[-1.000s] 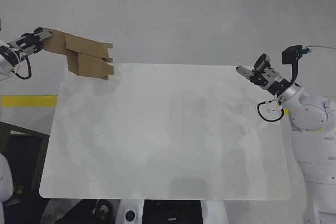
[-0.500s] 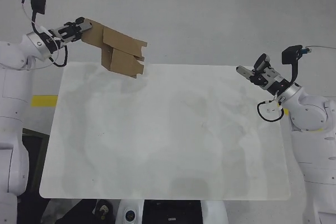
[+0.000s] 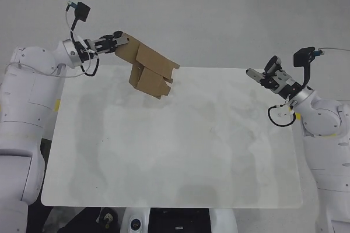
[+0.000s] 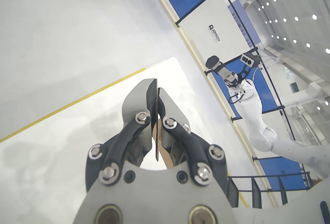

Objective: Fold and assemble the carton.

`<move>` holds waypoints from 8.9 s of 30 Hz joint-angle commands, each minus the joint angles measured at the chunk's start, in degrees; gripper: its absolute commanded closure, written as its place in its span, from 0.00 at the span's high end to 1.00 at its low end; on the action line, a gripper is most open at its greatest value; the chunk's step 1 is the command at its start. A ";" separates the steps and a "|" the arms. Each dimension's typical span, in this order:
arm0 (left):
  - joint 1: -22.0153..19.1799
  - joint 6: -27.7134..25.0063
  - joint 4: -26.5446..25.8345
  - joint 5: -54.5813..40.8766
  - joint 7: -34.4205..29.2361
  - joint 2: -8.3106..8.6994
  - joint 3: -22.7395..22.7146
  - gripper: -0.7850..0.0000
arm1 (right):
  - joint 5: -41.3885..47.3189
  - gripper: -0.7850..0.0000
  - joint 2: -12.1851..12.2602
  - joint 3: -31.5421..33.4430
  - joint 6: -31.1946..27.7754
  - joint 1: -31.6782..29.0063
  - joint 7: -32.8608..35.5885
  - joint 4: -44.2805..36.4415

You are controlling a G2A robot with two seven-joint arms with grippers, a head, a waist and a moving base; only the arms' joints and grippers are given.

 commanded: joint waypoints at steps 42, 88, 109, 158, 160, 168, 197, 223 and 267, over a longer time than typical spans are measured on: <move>11.68 1.45 -26.95 -12.74 -12.19 4.27 -0.26 0.00 | 48.57 0.78 -6.18 -38.90 -12.83 20.38 28.08 24.65; 8.70 -2.30 -14.28 -11.51 -4.78 5.39 -0.18 1.00 | 74.34 0.00 -3.22 -52.81 -11.32 27.72 22.03 29.65; 18.32 1.91 -26.28 -15.77 -9.48 5.90 0.29 1.00 | 71.84 0.00 -7.22 -49.95 -5.90 26.51 17.22 31.33; 17.95 8.52 -28.24 -16.16 -19.28 6.93 2.98 0.00 | 62.59 1.00 -6.92 -38.83 -6.15 27.67 34.76 32.27; 18.14 8.58 -29.24 -15.95 -19.34 7.56 3.71 0.00 | 63.12 1.00 -6.36 -38.68 -5.09 27.53 35.82 31.46; 18.20 8.23 -31.55 -16.64 -18.99 9.58 7.64 0.00 | 64.73 1.00 -4.82 -41.28 -1.62 27.10 39.31 25.73; 14.80 7.74 -31.12 -24.89 -18.50 12.27 17.26 0.19 | 70.47 0.00 -1.46 -60.24 -11.23 33.40 29.69 24.78; 13.50 7.89 -19.51 -34.37 -7.89 10.85 12.52 1.00 | 78.70 0.00 -4.98 -55.28 -3.30 32.04 21.46 34.20; 15.52 13.94 -20.82 -26.10 -5.52 6.70 8.98 0.00 | 71.29 1.00 -12.78 -47.20 -8.01 30.23 20.66 41.29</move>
